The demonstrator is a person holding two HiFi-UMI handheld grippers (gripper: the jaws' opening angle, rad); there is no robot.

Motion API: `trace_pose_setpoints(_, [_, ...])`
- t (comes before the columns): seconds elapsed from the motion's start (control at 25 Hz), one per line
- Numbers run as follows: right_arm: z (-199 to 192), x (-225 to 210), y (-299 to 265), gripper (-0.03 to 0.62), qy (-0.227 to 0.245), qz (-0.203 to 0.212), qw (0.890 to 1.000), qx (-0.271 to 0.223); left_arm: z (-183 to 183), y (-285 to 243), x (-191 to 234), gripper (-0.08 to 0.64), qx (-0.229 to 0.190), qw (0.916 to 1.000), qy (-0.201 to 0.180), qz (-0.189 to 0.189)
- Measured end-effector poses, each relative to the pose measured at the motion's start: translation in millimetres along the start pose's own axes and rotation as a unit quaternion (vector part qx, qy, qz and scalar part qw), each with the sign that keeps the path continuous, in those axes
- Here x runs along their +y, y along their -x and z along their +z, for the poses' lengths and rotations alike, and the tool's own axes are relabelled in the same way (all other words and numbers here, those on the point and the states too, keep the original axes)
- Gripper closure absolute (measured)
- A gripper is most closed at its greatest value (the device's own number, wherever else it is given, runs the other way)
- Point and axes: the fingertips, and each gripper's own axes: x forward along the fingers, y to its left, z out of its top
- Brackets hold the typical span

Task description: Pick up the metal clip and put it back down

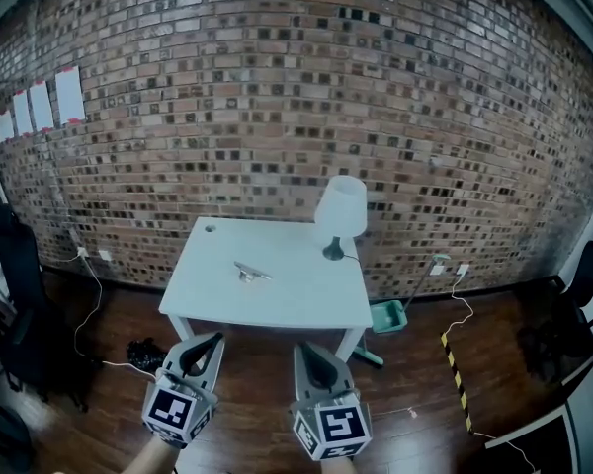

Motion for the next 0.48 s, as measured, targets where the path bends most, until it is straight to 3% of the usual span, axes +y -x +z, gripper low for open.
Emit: trace_pose_setpoints(0.48, [11.5,45.9,-2.5,0.612,0.014,-0.001,1.0,0.001,13.2,27.3,20.0,0.574,-0.013,0.9999,-0.001,-0.011])
